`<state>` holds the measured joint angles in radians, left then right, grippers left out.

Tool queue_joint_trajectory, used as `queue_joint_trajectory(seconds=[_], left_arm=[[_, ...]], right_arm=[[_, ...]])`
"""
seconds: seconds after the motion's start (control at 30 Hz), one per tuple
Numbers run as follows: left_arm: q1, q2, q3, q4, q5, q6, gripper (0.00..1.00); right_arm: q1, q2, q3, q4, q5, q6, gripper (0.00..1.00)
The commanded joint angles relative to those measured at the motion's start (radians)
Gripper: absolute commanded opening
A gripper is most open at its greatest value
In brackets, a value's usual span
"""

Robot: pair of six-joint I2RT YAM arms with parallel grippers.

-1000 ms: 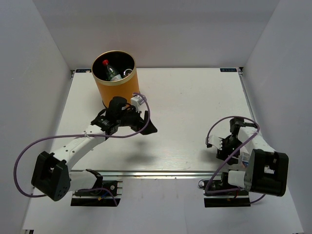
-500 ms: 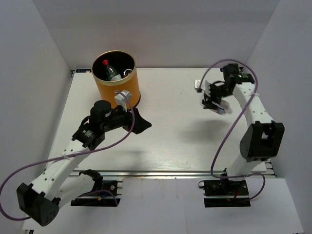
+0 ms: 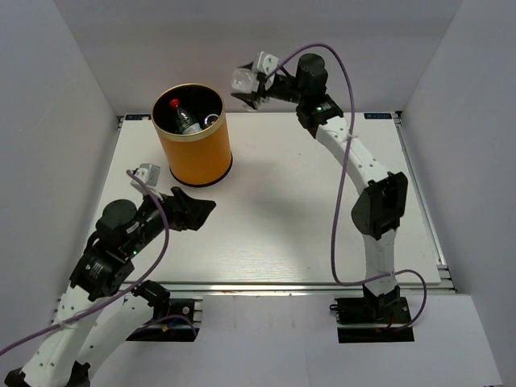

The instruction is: Put the plastic bottles in the bin

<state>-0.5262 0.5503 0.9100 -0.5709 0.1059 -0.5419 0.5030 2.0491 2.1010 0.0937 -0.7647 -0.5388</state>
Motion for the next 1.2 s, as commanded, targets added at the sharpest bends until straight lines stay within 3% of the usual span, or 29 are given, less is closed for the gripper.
queue_joint_trajectory(seconds=[0.0,0.33,0.57,0.6,0.67,0.7,0.77,0.8,1.03,1.17], left_arm=[[0.005,-0.048,0.013,-0.115,-0.084,-0.056,1.0],[0.005,-0.07,-0.016,-0.142,-0.103,-0.075,1.0],[0.005,-0.058,-0.045,-0.122,-0.066,-0.075,1.0],[0.005,-0.058,-0.045,-0.122,-0.066,-0.084,1.0],[0.005,-0.058,-0.045,-0.122,-0.066,-0.084,1.0],[0.005,-0.058,-0.045,-0.122,-0.066,-0.084,1.0],[0.005,-0.058,-0.045,-0.122,-0.066,-0.084,1.0],[0.005,-0.058,-0.045,-0.122,-0.066,-0.084,1.0],[0.005,-0.004,-0.085,-0.054,-0.035,-0.084,1.0],[-0.006,0.026,-0.094,-0.015,-0.025,-0.075,1.0]], right_arm=[[0.029,0.063,0.138,0.388,0.092,0.255,0.0],[0.115,0.1,0.042,0.704,0.091,0.41,0.0],[0.184,0.221,0.157,0.678,0.107,0.448,0.02],[0.187,0.226,0.149,0.663,0.105,0.442,0.17],[0.189,0.253,0.143,0.643,0.114,0.422,0.37],[0.19,0.256,0.145,0.638,0.116,0.409,0.59],[0.187,0.279,0.149,0.612,0.149,0.399,0.84],[0.186,0.284,0.162,0.607,0.157,0.39,0.9],[0.177,0.189,0.169,0.554,0.225,0.343,0.9],[0.164,0.088,0.166,0.357,0.358,0.307,0.9]])
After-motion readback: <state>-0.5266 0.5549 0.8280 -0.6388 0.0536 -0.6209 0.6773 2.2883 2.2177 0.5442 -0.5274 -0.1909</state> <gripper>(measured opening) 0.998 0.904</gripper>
